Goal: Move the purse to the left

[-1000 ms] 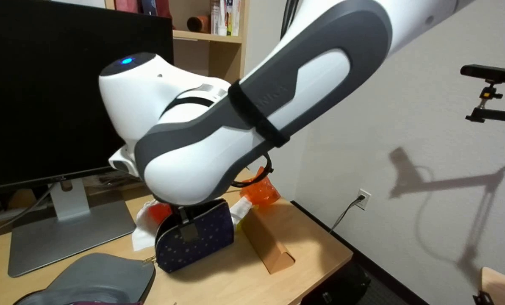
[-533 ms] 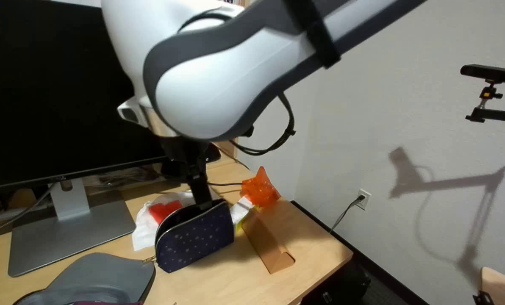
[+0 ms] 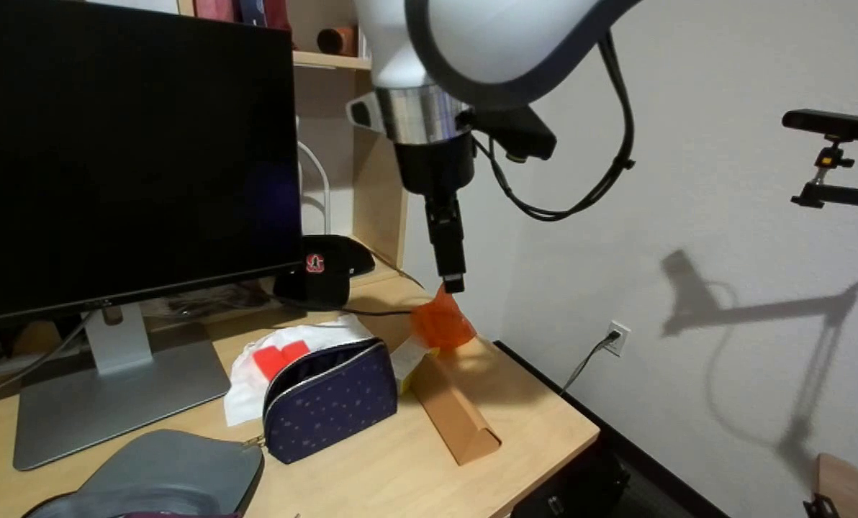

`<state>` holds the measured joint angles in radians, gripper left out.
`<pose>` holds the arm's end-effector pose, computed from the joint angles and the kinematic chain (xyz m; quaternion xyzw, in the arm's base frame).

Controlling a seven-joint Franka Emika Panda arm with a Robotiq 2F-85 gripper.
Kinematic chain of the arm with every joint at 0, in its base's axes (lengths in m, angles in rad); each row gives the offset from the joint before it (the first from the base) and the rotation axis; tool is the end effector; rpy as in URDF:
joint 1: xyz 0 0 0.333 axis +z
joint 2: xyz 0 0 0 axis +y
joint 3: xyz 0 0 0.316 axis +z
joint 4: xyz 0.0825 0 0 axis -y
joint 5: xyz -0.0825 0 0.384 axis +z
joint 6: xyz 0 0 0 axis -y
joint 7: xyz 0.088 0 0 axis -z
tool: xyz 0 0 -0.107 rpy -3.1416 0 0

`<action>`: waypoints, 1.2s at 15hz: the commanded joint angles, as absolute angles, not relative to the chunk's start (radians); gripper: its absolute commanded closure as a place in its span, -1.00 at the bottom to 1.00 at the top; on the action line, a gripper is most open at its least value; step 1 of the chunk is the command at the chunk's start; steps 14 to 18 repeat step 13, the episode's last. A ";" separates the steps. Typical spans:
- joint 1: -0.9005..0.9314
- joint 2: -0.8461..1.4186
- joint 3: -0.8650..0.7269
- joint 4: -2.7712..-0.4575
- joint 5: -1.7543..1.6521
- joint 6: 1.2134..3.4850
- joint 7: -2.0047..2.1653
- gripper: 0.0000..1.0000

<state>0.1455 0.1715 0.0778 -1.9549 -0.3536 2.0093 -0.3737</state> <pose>0.5722 0.1074 0.3844 0.9157 0.3693 -0.0678 0.1434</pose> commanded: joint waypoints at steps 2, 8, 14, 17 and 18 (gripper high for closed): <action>0.070 -0.011 0.055 -2.180 -0.244 2.145 -0.294 -1.00; 0.029 -0.180 0.001 -2.417 -0.200 2.381 -0.221 -1.00; 0.031 -0.173 -0.007 -2.414 -0.218 2.382 -0.227 -1.00; 0.031 -0.173 -0.007 -2.414 -0.218 2.382 -0.227 -1.00; 0.031 -0.173 -0.007 -2.414 -0.218 2.382 -0.227 -1.00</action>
